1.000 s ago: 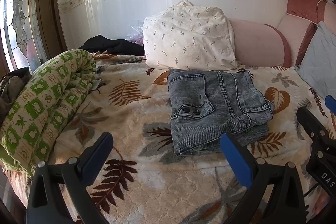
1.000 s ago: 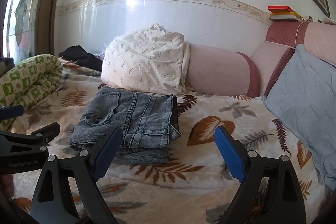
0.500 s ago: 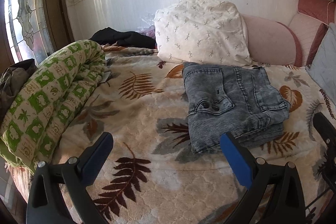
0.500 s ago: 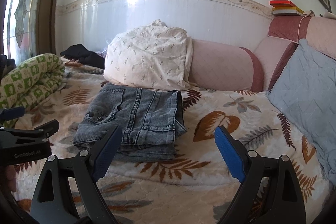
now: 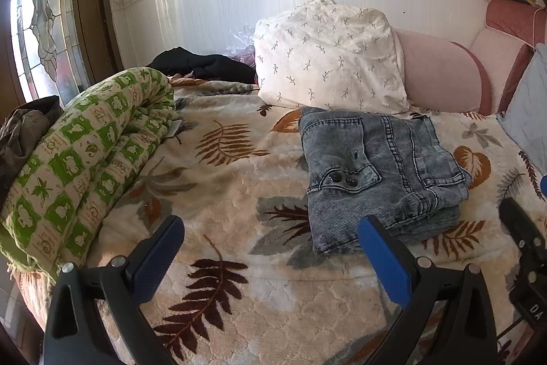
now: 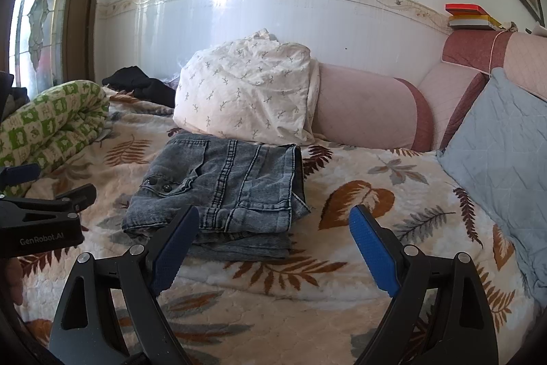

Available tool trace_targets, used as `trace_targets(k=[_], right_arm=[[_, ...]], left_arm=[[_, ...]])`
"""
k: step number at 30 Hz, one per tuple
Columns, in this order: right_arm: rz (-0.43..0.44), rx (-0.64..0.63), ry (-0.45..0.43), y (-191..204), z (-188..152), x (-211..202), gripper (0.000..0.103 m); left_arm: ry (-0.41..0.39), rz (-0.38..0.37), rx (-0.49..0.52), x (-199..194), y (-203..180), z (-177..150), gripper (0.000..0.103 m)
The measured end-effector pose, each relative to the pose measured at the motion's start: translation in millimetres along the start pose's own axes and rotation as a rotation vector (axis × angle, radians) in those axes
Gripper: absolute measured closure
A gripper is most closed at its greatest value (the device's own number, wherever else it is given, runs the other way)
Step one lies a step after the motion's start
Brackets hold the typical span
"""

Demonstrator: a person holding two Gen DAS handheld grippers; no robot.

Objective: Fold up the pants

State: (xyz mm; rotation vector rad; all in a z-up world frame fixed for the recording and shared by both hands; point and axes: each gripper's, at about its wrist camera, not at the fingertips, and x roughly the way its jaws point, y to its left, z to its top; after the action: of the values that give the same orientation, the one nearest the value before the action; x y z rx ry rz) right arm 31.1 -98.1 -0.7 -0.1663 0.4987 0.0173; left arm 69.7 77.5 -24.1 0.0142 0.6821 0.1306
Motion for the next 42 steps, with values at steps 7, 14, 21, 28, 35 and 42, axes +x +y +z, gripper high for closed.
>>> trace_targets(k=[7, 14, 21, 28, 35, 42], right_arm=[[0.016, -0.022, 0.013, 8, -2, 4, 0.013], [0.021, -0.015, 0.022, 9, -3, 7, 0.013], [0.029, -0.007, 0.039, 14, -3, 12, 0.013], [0.042, -0.026, 0.036, 28, 1, 11, 0.013], [0.05, -0.055, 0.041, 41, -2, 13, 0.013], [0.051, -0.067, 0.064, 48, -6, 22, 0.013]], left_arm=[[0.001, 0.004, -0.006, 0, 4, 0, 0.0], [0.007, 0.011, -0.01, 1, 8, -1, 0.0], [0.021, 0.027, -0.025, 7, 22, -3, 0.0], [0.025, 0.04, -0.049, 9, 37, -6, 0.0], [0.032, 0.046, -0.063, 14, 54, -9, 0.0], [0.038, 0.048, -0.083, 18, 67, -11, 0.0]])
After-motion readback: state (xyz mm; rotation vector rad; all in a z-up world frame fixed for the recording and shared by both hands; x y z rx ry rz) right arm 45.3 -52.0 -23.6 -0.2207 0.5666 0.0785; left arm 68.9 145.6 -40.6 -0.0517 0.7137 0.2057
